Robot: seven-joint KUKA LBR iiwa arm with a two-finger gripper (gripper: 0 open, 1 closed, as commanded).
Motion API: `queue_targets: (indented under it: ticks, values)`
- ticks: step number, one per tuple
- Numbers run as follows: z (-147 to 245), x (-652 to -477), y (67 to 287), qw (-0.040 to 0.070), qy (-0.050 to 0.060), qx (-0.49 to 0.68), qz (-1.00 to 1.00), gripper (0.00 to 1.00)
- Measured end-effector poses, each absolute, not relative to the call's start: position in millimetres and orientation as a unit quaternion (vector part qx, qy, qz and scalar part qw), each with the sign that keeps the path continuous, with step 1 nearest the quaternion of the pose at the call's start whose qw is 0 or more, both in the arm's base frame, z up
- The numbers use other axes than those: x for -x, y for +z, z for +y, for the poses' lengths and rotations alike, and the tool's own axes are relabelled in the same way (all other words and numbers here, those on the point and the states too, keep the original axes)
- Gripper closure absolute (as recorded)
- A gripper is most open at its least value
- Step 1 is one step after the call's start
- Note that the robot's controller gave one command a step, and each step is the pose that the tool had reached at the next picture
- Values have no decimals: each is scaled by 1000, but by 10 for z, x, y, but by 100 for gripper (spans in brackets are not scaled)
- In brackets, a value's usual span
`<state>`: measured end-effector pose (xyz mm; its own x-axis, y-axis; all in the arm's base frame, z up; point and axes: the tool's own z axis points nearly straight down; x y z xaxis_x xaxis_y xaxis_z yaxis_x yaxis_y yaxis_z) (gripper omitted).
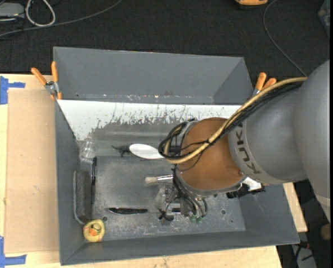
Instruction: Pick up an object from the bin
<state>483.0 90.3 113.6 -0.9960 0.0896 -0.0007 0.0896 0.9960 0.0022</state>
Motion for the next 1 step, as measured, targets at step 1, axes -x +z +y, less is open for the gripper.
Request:
queue_targets:
  ticks: [1]
  values:
    - [902,-4829,1229,0,1,-46,999,100]
